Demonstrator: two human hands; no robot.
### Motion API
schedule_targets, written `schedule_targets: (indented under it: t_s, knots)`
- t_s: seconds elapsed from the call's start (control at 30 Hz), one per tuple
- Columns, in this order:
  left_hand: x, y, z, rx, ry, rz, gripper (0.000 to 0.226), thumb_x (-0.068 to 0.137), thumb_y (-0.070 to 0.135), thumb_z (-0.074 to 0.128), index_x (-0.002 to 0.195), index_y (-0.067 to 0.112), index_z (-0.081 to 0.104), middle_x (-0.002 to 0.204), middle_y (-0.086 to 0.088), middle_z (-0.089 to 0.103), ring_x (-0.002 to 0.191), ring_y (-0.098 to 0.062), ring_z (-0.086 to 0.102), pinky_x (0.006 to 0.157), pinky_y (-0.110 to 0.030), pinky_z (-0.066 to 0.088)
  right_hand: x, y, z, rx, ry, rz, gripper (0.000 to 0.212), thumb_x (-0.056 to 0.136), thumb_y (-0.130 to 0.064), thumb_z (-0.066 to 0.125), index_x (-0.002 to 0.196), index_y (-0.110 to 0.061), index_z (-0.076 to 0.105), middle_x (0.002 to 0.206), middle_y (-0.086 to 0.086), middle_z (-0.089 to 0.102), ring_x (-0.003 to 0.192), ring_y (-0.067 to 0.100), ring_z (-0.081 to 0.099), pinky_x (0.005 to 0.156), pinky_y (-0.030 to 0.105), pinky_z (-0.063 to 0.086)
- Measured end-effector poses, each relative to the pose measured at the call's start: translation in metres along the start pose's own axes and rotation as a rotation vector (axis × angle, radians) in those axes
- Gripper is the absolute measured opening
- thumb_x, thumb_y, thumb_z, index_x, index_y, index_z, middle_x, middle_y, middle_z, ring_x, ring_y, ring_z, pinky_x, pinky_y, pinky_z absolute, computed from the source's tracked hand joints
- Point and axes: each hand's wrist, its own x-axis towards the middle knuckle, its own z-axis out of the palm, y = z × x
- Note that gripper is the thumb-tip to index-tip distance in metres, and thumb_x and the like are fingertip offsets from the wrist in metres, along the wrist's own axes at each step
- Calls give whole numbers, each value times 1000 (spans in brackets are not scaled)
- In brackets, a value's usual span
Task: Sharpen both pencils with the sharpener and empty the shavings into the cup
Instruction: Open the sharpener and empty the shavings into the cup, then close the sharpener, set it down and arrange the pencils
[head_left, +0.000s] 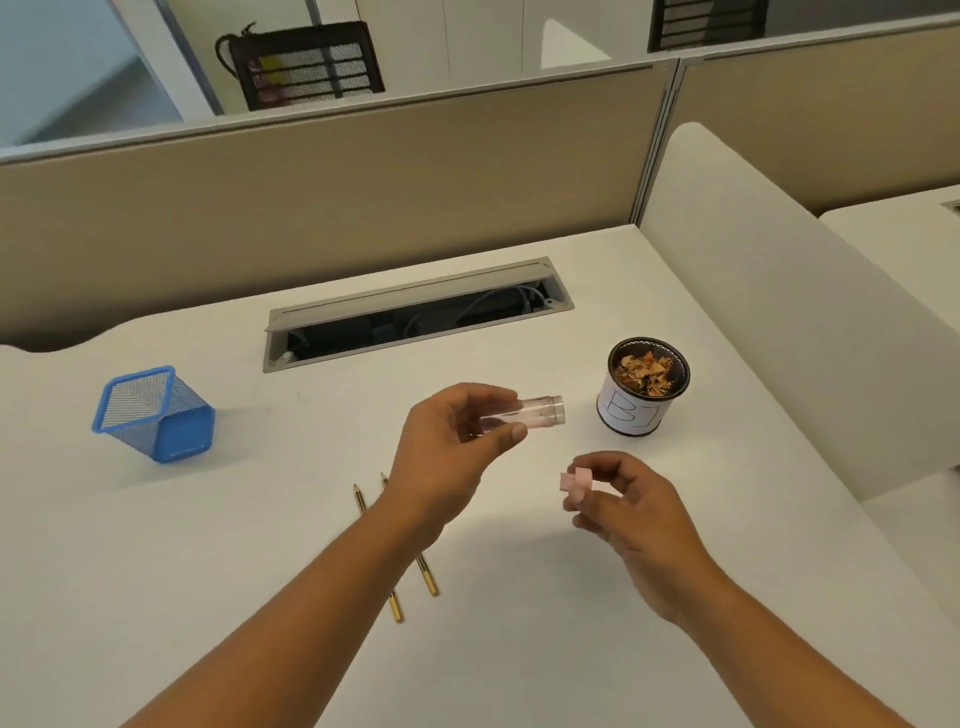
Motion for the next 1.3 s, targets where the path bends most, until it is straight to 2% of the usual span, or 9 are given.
schedule_targets:
  t_s: [0.1,0.2,0.37,0.53,0.73,0.93,1.07,1.17,1.3]
  knots:
    - [-38,-12,-25,-151,35,-46,28,79,-2,76,99,17,73,98,1,77,87,-11,72,83,-26,58,-25,-14,12,30,-49,-26,26,83,-1,70,107,-13,69,93,0,75,78,16,71,68,24,58]
    - [-74,-30,-46,-193,75,-89,27,79,-3,76,97,16,73,99,0,77,91,-17,71,85,-29,58,-48,-22,34,10,-98,-66,25,82,-5,71,104,-15,69,88,0,76,72,14,70,64,24,58]
    - [-125,-55,-71,-280,147,-151,27,78,-6,76,95,15,74,97,-2,78,88,-20,71,74,-22,56,-74,-17,70,-65,-191,-86,29,80,4,72,101,-16,70,95,2,75,70,19,66,65,27,58]
    - [-161,-69,-100,-296,185,-179,28,76,-5,77,89,19,76,93,0,78,87,-18,73,76,-22,57,-92,-8,106,-240,-284,-72,29,78,2,76,95,-22,73,90,3,77,71,18,67,70,27,59]
    - [-186,-78,-138,-276,195,-181,30,75,0,79,89,26,77,92,1,78,85,-17,71,76,-24,57,-109,2,149,-358,-358,-67,26,79,-5,78,96,-24,75,78,7,76,71,16,67,65,20,54]
    - [-202,-79,-175,-307,144,-206,25,76,-1,78,94,16,76,89,-5,78,71,-11,68,71,-23,56,-122,1,179,-372,-400,-130,29,75,-5,80,93,-26,77,86,3,77,70,16,66,64,22,55]
    - [-210,-76,-197,-308,129,-185,29,68,15,79,97,13,75,86,-9,78,66,-14,66,69,-24,58,-126,2,195,-411,-472,-200,42,76,6,77,95,-31,76,99,-4,71,74,17,67,64,21,53]
    - [-215,-75,-211,-313,120,-179,33,65,19,78,97,11,75,84,-13,77,64,-16,64,66,-25,57,-128,1,208,-395,-483,-205,44,76,8,76,95,-31,77,95,-7,73,71,15,66,63,22,54]
    - [-220,-75,-227,-310,106,-176,32,64,20,79,95,12,76,79,-10,76,62,-16,63,64,-25,56,-133,2,219,-384,-498,-207,43,76,5,77,98,-32,75,93,-6,75,73,14,67,67,24,56]
